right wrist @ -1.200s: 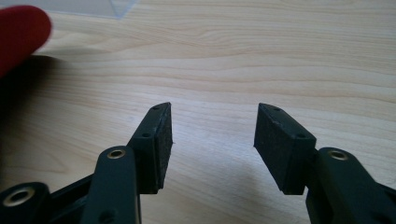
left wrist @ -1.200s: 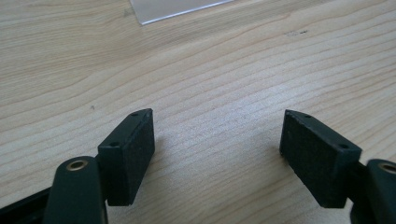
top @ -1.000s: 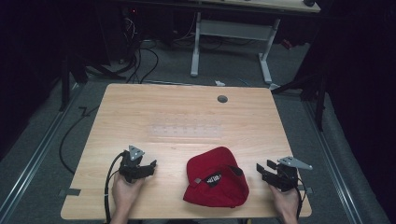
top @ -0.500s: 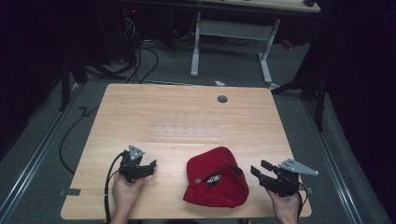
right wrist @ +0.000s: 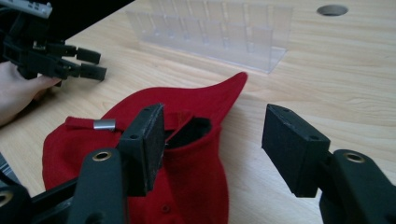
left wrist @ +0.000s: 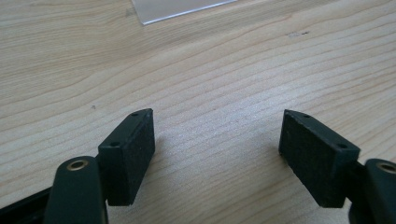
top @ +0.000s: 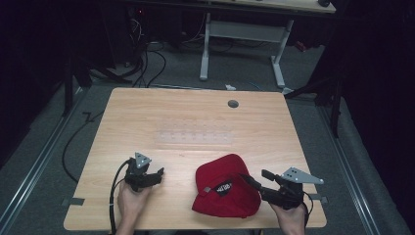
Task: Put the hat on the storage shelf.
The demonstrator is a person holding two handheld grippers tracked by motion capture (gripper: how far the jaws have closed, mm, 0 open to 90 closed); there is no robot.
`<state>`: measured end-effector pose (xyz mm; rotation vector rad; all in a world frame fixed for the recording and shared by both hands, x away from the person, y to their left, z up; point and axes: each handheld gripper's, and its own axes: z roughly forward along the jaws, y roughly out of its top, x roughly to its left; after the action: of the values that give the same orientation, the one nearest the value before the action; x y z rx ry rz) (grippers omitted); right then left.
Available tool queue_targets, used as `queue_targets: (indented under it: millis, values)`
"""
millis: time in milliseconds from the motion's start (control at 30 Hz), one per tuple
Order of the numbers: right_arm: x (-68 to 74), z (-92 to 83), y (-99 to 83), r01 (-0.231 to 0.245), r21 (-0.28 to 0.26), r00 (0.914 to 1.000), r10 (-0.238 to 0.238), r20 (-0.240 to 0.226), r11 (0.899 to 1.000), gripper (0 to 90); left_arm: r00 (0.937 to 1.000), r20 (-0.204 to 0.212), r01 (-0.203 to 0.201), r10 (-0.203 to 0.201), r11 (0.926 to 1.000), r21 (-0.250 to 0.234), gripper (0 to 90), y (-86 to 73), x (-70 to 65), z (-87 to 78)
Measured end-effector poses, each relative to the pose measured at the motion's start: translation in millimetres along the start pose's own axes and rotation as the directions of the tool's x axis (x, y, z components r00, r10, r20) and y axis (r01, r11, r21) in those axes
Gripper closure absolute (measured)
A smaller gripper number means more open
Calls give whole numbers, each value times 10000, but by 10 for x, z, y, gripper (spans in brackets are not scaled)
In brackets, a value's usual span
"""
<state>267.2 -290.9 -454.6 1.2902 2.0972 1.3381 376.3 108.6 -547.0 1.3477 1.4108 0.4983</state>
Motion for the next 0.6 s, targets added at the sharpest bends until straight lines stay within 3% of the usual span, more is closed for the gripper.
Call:
queue_targets:
  millis: [267,600]
  values:
    - [33,179,-20,134,440,9999,-132,-39,9989,387,10000,0,5,-5,10000,-3,271,0,0,0]
    - [-23,378,-105,-40,871,9997,61,-237,9962,384,10000,-6,-6,6,10000,-8,269,-1,-2,1]
